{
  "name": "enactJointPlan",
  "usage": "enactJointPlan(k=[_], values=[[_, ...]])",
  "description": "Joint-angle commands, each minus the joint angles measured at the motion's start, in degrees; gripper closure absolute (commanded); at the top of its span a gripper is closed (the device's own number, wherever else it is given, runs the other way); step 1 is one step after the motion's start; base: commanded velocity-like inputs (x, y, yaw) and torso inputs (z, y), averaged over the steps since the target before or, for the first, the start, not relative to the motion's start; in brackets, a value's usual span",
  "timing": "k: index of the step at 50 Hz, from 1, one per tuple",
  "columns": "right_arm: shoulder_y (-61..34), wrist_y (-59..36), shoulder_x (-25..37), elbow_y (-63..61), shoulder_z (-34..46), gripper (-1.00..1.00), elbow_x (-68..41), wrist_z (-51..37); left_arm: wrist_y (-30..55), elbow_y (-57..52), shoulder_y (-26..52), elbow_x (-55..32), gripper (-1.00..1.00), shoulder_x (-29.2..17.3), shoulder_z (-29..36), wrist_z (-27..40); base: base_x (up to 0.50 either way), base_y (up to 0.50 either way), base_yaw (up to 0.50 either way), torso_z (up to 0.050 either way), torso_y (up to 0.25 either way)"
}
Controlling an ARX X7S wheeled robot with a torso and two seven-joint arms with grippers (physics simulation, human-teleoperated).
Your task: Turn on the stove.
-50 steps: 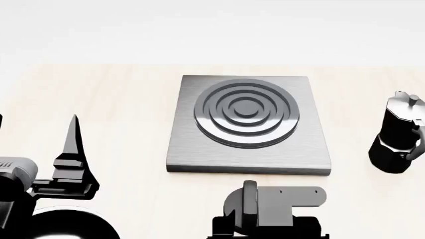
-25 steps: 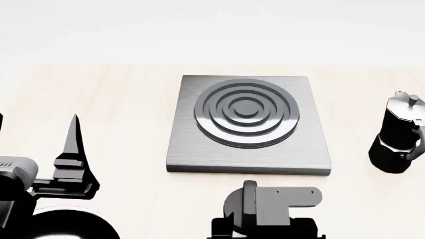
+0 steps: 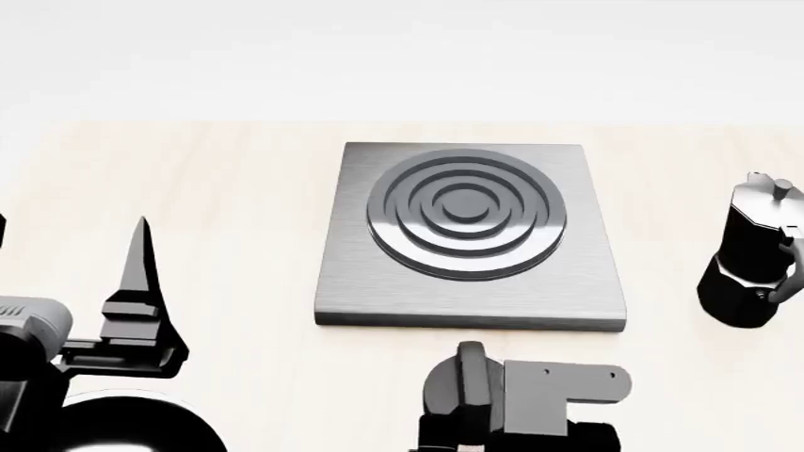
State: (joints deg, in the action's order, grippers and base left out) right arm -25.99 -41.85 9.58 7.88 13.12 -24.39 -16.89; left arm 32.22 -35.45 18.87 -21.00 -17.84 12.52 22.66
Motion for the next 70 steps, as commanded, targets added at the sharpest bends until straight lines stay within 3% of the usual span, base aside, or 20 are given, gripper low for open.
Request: enactJointPlan(k=[1, 30, 70], values=[[1.07, 1.16, 0.55, -0.55, -1.32, -1.00, 0.37, -1.73, -0.01, -0.09, 0.07, -0.26, -1.00, -0.18, 0.11, 0.25, 0.00, 0.00, 0.00, 0.000, 0.000], [4.79, 2.83, 2.41, -8.44, -7.49, -1.00, 0.33, -10.01, -0.34, 0.11, 0.17, -0.87, -1.00, -0.65, 0.23, 0.76, 0.00, 0.00, 0.00, 0.000, 0.000], [9.47, -0.87, 5.77, -24.69, -7.31, -1.00, -0.16, -15.05, -0.71, 0.28, 0.32, -0.98, -1.00, -1.22, 1.23, 1.51, 0.00, 0.00, 0.00, 0.000, 0.000]])
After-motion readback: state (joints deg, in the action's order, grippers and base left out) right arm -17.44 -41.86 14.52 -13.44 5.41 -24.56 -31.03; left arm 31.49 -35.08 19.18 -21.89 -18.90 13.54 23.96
